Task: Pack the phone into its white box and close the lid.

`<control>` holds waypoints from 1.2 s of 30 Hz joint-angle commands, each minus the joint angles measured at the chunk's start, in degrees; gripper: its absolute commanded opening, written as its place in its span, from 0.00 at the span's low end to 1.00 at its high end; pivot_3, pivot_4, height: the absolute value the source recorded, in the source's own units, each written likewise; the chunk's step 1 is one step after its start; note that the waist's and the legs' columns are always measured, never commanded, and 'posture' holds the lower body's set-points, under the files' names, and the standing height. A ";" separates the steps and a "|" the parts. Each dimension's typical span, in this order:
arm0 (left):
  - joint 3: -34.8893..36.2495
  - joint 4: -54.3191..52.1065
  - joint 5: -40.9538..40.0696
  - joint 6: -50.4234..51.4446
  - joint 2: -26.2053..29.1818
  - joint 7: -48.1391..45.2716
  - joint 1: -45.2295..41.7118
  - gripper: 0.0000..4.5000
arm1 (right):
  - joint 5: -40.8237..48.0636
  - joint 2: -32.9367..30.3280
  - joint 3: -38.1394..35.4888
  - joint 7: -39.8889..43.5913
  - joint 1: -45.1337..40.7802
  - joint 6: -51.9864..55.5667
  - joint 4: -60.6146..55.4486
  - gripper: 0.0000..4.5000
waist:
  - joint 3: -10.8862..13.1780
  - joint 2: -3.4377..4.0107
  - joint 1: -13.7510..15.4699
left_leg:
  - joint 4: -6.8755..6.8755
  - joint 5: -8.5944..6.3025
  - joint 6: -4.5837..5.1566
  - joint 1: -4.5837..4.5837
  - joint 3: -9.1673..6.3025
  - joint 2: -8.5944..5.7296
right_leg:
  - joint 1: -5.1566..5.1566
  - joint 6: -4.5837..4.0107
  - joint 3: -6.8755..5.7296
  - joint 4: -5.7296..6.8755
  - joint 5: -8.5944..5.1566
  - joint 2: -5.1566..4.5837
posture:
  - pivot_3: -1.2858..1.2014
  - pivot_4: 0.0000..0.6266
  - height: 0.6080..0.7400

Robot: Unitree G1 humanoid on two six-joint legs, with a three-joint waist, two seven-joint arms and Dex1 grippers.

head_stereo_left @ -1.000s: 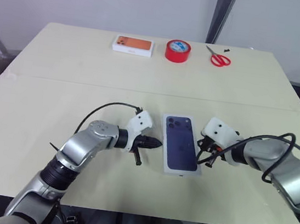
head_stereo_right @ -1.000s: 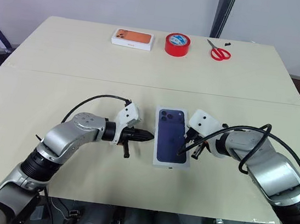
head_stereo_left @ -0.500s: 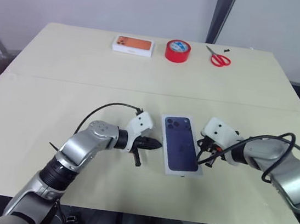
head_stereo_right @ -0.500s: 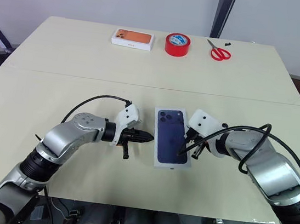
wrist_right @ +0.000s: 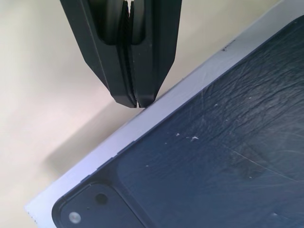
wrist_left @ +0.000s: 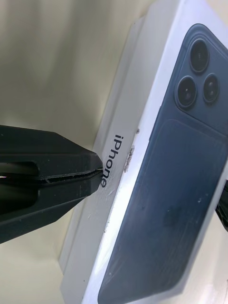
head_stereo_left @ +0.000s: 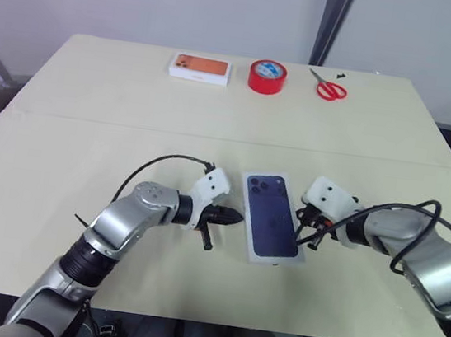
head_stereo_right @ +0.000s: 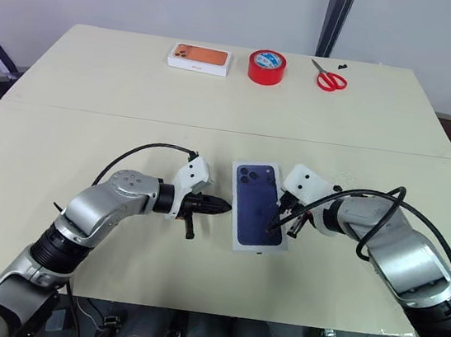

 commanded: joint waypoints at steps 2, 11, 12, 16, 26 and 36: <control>-0.19 -0.94 -0.12 -0.70 -0.37 -0.09 -0.74 0.01 | -0.92 -0.58 -1.55 0.12 0.59 -0.87 -0.39 0.01 | 0.00 0.00 0.00 | 0.00 0.00 0.00 0.00 0.00 0.00 | 0.00 0.00 0.00 0.00 0.00 0.00 | 0.52 0.24 0.88; 0.41 0.54 0.29 -0.77 -0.61 0.94 -0.60 0.01 | -1.59 -0.61 -2.46 0.04 0.54 -1.30 0.09 0.01 | 0.00 0.00 -0.01 | 0.01 0.00 -0.01 0.01 0.00 -0.01 | 0.00 0.00 0.00 0.01 0.00 0.00 | 0.52 0.24 0.88; 0.54 0.86 0.37 -0.74 -0.65 1.19 -0.61 0.01 | -1.64 -0.53 -2.48 0.00 0.42 -1.38 0.19 0.01 | 0.00 0.00 -0.01 | 0.01 0.00 0.00 0.01 0.00 -0.01 | 0.00 0.00 0.00 0.02 0.00 0.00 | 0.52 0.24 0.88; 0.96 1.57 0.42 -0.95 -0.83 1.66 -0.60 0.01 | -1.97 -0.06 -2.42 -0.09 -0.07 -1.81 0.65 0.01 | 0.00 0.00 -0.02 | 0.01 0.00 -0.01 0.01 0.00 -0.01 | 0.00 0.00 0.00 0.02 0.00 0.00 | 0.52 0.24 0.88; 7.97 0.69 -3.53 -0.56 -1.24 2.85 -0.68 0.01 | -2.17 -1.46 -5.43 1.51 -0.90 -4.68 2.52 0.01 | 0.00 0.00 -0.04 | 0.01 0.01 -0.02 0.02 0.00 0.00 | 0.00 0.00 0.00 0.02 0.00 0.00 | 0.52 0.24 0.88; 6.32 10.44 -0.08 -4.15 -9.01 7.71 -10.59 0.01 | 11.19 -1.55 -15.61 12.52 7.12 -5.36 -6.35 0.01 | 0.00 -0.01 1.35 | 0.06 -0.01 0.02 0.00 0.01 -0.07 | 0.04 0.01 -0.01 0.01 0.01 -0.02 | 0.52 0.24 0.88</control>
